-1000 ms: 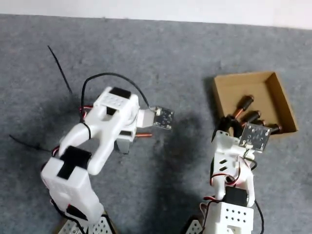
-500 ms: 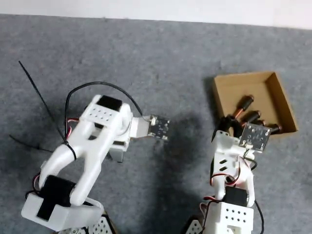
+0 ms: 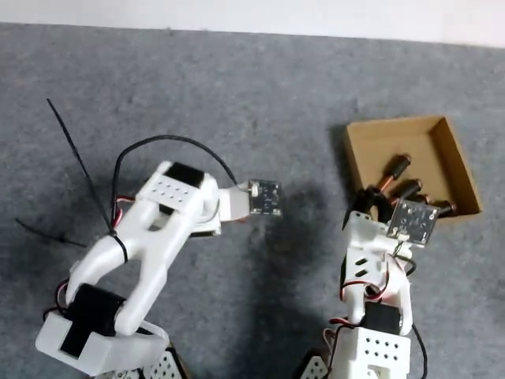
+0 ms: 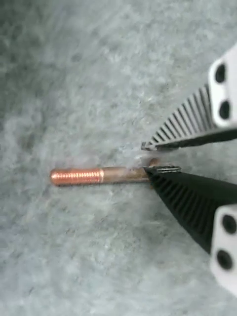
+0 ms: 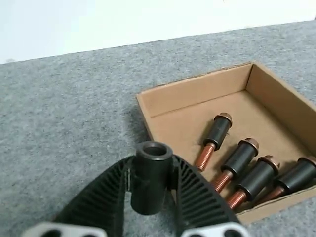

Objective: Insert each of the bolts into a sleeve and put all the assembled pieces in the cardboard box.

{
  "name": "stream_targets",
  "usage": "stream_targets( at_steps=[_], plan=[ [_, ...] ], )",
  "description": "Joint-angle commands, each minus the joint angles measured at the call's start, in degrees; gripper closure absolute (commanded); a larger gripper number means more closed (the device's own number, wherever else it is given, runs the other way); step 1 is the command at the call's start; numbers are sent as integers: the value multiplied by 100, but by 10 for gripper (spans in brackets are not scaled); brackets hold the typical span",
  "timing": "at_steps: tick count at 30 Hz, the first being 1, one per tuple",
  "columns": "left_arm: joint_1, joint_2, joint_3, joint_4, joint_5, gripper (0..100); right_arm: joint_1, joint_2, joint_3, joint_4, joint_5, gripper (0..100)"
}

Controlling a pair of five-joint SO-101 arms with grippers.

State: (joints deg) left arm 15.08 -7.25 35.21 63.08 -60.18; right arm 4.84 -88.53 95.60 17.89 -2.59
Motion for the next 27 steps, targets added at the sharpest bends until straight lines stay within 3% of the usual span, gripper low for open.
stream_targets(
  at_steps=[1,4,8,13,18,20,27],
  plan=[
    [224,-57,242,-703,53,924,66,-92,66,-163,70,992],
    [180,-57,374,-1055,79,926,66,-92,66,-163,70,992],
    [330,-48,418,-897,149,925,66,-92,66,-163,70,992],
    [716,-92,409,-229,1811,924,66,-92,66,-163,70,992],
    [-66,-101,-75,-149,2444,923,66,-92,66,-163,70,992],
    [-321,-92,-92,-492,3305,923,66,-92,66,-163,70,992],
    [-734,-48,-84,-1398,7376,924,66,-92,66,-163,70,992]
  ],
)
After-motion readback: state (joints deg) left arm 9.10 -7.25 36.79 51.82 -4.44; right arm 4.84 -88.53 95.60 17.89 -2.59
